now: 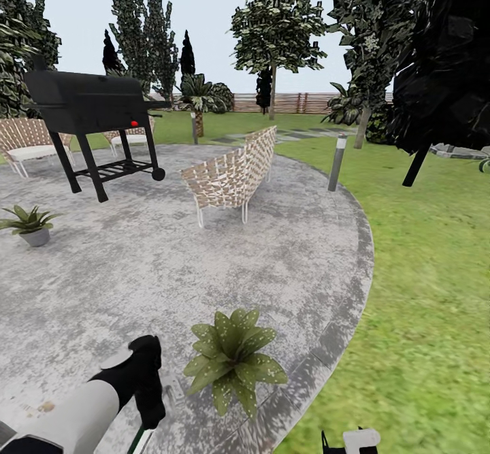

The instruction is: Pick up the pesticide atomizer in the garden and spray insectifuge to fully cover both potted plants in the garden.

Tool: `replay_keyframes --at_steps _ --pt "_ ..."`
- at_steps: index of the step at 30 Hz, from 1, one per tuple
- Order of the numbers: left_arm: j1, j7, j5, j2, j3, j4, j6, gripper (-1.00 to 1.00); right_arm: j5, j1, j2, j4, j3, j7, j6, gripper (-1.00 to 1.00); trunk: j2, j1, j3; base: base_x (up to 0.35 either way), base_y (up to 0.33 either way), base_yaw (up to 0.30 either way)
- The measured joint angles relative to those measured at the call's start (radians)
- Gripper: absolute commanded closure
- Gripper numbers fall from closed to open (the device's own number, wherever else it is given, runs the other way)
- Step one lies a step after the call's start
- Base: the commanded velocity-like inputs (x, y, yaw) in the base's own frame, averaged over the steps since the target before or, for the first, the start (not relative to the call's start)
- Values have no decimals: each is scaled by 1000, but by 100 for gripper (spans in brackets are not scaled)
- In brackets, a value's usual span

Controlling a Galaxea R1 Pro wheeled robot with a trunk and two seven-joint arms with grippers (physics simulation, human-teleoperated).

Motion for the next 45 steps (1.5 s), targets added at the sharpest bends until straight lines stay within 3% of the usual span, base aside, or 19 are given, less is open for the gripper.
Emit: replay_keyframes --at_steps 6,11,13,18,19,23,25,29,34,36,38,40,43,45 --pt "0 8 -1 7 0 59 -3 100 -1 0 -1 -1 -1 -1 0 -100 0 0 0 0 0 0" --pt "0 53 6 6 -1 103 -23 100 -1 0 -1 0 0 -1 0 -100 0 0 0 0 0 0" --pt "0 67 38 7 -1 101 -28 100 0 0 -1 0 0 0 0 -100 0 0 0 0 0 0" --pt "0 185 106 -2 3 90 -29 100 0 0 0 0 0 0 0 -100 0 0 0 0 0 0" --pt "-3 197 138 1 1 52 -27 100 0 0 0 0 0 0 0 -100 0 0 0 0 0 0" --pt "-1 212 145 14 -3 91 -34 100 0 0 0 0 0 0 0 -100 0 0 0 0 0 0" --pt "-1 270 153 15 -4 163 -93 100 0 0 0 0 0 0 0 -100 0 0 0 0 0 0" --pt "-1 293 235 13 -1 181 -113 100 0 0 0 0 0 0 0 -100 0 0 0 0 0 0" --pt "-2 340 288 1 2 176 -114 100 0 0 0 0 0 0 0 -100 0 0 0 0 0 0" --pt "-8 333 328 5 -2 154 -109 100 0 0 0 0 0 0 0 -100 0 0 0 0 0 0" --pt "-16 295 342 10 -4 118 -104 100 0 0 0 0 0 0 0 -100 0 0 0 0 0 0" --pt "-44 196 337 8 -5 99 -100 100 0 0 0 0 0 0 0 -100 0 0 0 0 0 0" --pt "-114 160 333 0 -11 97 -98 100 0 0 0 0 0 0 0 -100 0 0 0 0 0 0" --pt "-168 97 331 -3 -13 96 -87 100 0 0 0 0 0 0 0 -100 0 0 0 0 0 0"
